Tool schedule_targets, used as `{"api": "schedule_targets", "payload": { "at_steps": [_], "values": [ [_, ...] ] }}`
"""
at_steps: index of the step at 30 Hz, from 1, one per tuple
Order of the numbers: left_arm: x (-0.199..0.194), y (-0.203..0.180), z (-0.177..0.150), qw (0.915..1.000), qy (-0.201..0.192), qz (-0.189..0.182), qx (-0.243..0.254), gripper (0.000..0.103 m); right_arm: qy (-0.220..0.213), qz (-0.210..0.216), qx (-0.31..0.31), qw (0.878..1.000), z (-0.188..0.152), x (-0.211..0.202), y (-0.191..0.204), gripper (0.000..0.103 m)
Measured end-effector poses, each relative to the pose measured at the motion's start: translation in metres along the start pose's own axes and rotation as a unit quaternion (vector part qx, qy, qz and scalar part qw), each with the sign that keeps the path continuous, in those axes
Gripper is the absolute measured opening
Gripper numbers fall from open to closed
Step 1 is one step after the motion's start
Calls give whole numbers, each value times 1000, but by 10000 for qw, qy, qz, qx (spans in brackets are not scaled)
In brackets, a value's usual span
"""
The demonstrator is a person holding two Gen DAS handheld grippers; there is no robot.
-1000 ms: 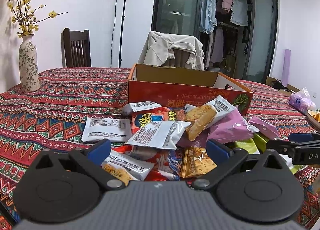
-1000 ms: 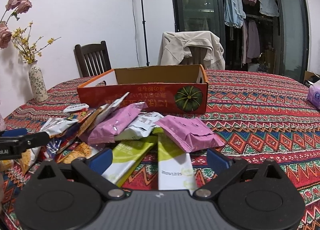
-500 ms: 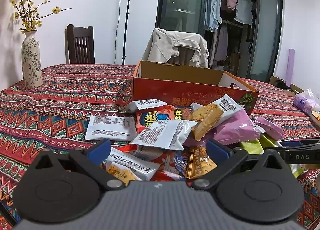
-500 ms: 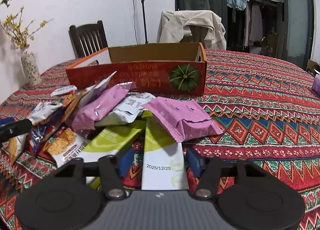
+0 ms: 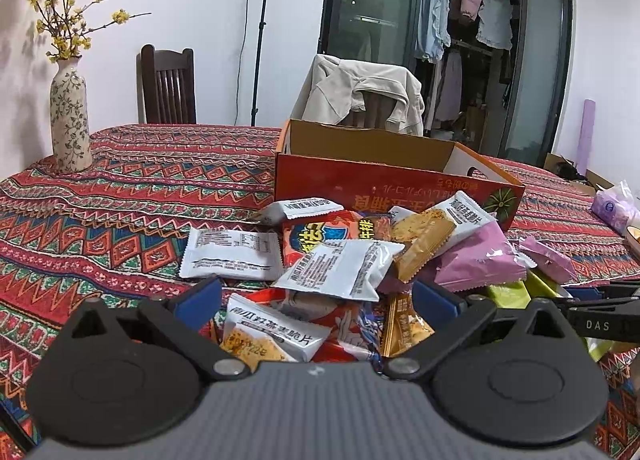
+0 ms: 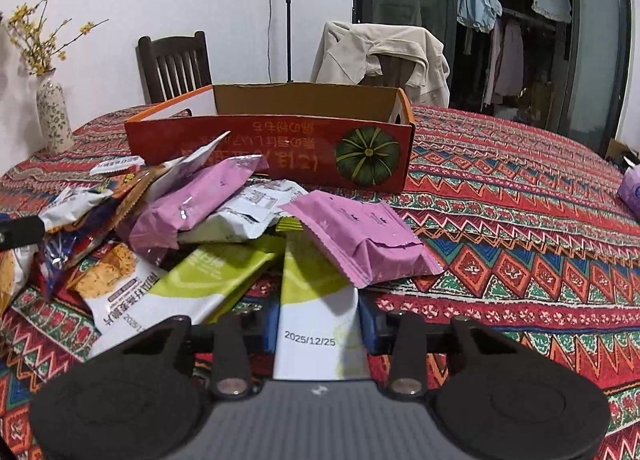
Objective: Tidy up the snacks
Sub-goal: 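Grasp the green-and-white bar with the right tool while the left tool grasps a cookie packet, then carry both snacks over the orange box and open both tools to drop them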
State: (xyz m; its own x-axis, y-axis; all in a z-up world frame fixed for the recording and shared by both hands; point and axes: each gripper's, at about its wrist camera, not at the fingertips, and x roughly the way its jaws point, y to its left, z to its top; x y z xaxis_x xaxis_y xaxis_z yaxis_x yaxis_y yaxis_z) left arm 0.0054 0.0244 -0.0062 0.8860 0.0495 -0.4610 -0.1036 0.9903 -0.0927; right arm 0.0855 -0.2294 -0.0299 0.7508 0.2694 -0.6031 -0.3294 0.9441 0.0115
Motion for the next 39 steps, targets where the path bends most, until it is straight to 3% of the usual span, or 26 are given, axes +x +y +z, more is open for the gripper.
{"api": "schedule_targets", "payload": {
  "at_steps": [12, 19, 27, 30, 37, 39],
  "values": [
    [6, 16, -1, 9985, 328, 444, 13, 103, -593, 167, 300, 9976, -1, -26, -1, 36],
    [12, 13, -7, 9972, 603, 378, 225, 103, -903, 350, 260, 9950, 3, -43, 6, 36],
    [11, 20, -14, 9969, 741, 265, 36, 101, -895, 450, 279, 9946, 0, -43, 10, 36],
    [10, 24, -16, 9967, 777, 241, -56, 92, -901, 481, 258, 9944, -2, -44, 13, 36],
    [0, 30, -20, 9967, 769, 121, -220, 58, -962, 505, 205, 9939, -5, -53, 18, 36],
    [-4, 33, -20, 9968, 740, 86, -292, 53, -976, 502, 198, 9938, -6, -56, 19, 36]
  ]
}}
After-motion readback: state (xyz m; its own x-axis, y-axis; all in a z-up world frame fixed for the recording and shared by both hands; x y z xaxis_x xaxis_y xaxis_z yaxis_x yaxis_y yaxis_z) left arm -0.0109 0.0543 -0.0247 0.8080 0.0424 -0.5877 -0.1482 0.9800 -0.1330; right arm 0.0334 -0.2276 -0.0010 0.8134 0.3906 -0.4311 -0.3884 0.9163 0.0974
